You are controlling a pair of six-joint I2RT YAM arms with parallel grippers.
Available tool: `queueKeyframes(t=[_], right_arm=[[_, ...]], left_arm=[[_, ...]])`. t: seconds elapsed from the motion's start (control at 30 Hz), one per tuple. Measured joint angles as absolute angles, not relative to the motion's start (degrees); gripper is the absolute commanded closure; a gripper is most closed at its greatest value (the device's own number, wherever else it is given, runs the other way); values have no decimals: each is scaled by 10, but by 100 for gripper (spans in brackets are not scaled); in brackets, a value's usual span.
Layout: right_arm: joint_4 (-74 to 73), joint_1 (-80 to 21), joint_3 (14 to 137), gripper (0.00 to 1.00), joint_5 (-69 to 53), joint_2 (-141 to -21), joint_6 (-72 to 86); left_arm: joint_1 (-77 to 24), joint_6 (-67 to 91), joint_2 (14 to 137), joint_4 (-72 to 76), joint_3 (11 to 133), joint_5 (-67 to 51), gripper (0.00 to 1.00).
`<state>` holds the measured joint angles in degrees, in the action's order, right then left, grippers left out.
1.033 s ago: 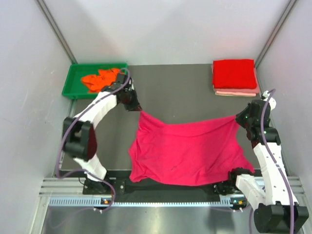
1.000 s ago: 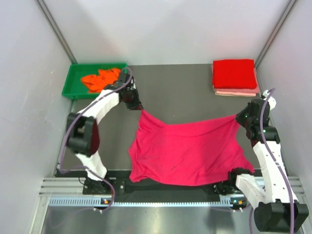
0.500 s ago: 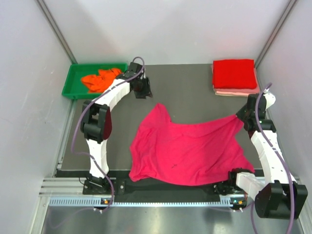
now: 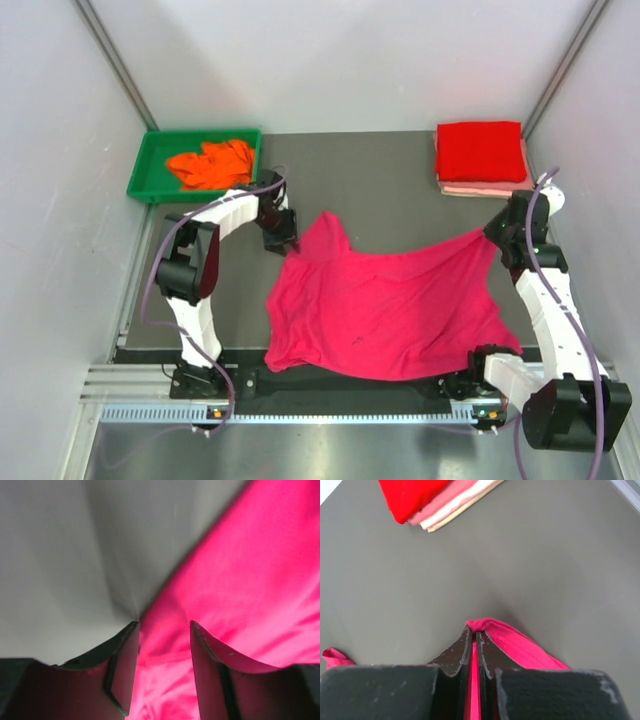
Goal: Fold and stack the t-shirts
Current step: Flatten the tshirt out
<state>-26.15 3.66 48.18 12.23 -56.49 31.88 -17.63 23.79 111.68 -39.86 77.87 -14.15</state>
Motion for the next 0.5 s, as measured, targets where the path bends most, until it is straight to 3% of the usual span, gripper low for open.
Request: queueKeyframes(t=[0.13,0.33,0.5], right_arm=[[-263,37,482,100,119,-564,319],[-296,43,501,100,127,-564,316],[-302,49,515,100,125,-563,316]], left_arm=[[-178,243,1068,-389,718,-177,100],[-204,249,1016,-417,717,-149,100],[-225,255,965,-464,807,-61,100]])
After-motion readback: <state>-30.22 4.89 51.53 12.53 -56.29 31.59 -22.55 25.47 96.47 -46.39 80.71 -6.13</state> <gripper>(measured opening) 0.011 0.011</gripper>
